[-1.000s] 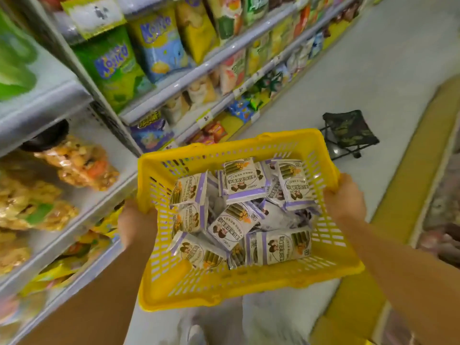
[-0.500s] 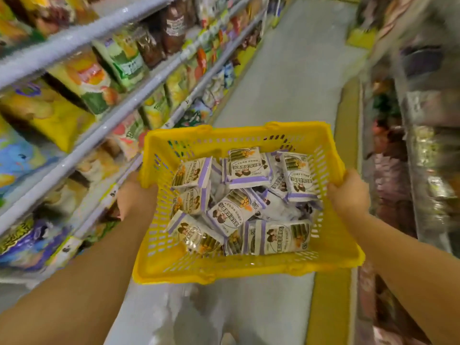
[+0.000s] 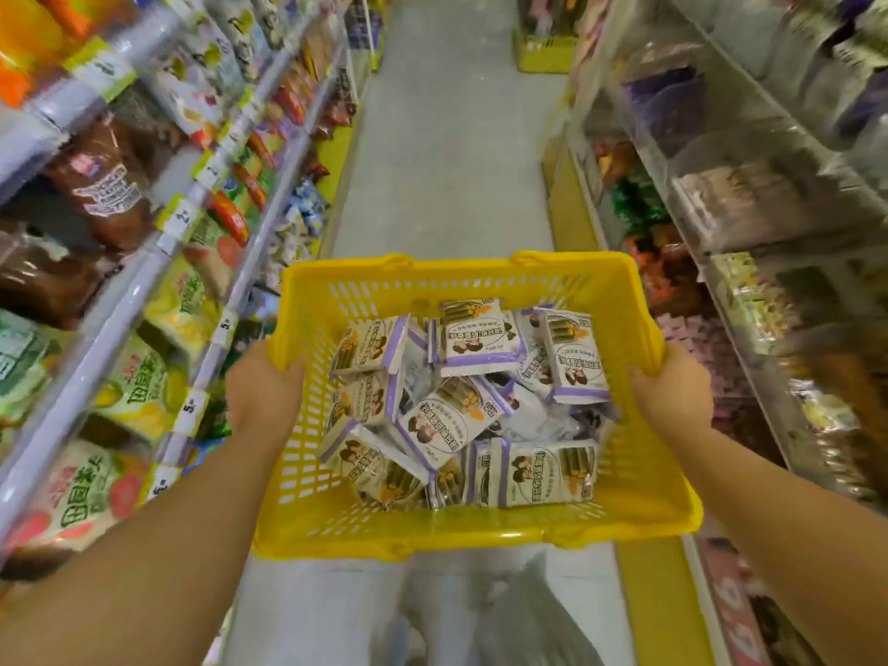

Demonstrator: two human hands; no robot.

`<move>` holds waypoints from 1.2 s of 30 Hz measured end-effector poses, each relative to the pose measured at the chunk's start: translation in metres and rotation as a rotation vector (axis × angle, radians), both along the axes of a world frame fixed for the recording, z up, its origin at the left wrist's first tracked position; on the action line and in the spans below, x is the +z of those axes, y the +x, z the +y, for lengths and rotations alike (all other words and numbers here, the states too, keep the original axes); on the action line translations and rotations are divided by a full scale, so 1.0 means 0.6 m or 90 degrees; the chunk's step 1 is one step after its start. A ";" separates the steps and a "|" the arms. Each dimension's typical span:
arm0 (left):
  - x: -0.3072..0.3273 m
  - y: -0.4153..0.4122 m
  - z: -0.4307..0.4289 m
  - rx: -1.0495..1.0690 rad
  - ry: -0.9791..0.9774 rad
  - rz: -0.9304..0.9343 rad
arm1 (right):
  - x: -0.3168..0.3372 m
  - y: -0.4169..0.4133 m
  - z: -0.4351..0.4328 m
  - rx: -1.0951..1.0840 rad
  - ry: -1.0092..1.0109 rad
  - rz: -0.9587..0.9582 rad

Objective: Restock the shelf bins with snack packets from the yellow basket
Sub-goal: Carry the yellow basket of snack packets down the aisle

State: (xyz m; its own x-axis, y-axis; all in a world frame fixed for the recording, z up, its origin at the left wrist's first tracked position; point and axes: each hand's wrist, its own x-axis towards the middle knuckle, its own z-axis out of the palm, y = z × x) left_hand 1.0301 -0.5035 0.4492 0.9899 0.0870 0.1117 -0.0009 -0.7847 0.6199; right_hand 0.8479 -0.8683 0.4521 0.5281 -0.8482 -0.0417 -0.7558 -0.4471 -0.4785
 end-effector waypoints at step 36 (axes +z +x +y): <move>-0.061 0.796 -0.649 -0.044 0.087 0.108 | -0.070 0.722 -0.610 -0.056 0.108 0.035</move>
